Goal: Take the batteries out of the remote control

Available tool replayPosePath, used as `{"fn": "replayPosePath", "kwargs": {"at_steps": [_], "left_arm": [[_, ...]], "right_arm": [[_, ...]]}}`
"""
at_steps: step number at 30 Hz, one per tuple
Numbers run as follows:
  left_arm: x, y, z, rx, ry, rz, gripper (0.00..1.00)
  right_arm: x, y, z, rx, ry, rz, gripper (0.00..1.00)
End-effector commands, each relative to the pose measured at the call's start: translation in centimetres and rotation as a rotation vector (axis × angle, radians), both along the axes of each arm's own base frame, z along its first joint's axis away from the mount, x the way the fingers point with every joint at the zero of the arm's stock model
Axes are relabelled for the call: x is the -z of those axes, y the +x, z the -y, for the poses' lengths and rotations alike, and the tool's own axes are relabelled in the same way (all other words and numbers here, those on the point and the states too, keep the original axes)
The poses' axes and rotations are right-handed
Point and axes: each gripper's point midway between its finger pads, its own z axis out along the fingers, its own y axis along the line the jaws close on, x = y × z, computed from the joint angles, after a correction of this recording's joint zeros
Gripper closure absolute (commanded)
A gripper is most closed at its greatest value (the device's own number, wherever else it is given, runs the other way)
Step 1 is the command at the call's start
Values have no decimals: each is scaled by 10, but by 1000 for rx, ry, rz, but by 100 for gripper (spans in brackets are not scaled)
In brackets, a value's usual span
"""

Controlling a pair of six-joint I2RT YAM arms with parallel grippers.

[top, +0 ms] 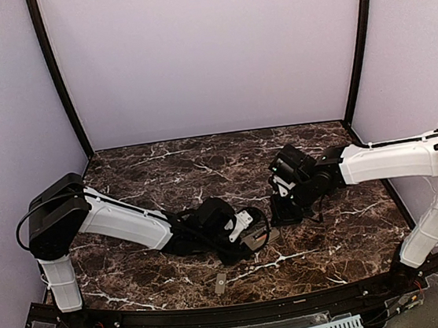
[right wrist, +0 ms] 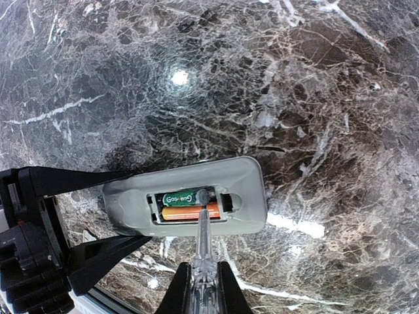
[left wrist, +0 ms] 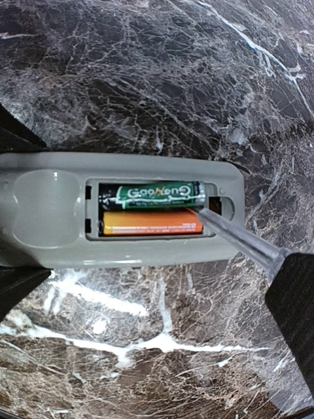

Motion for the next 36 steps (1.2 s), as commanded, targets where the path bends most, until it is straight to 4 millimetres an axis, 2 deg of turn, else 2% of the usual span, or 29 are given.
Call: {"fn": "replayPosePath", "kwargs": {"at_steps": [1,36], "left_arm": [[8,-7,0,20,32,-22,100],[7,-8,0,28,36,-25,100]], "right_arm": [[4,-4,-5,-14,31,-13,100],[3,-8,-24,-65,111,-28,100]]}}
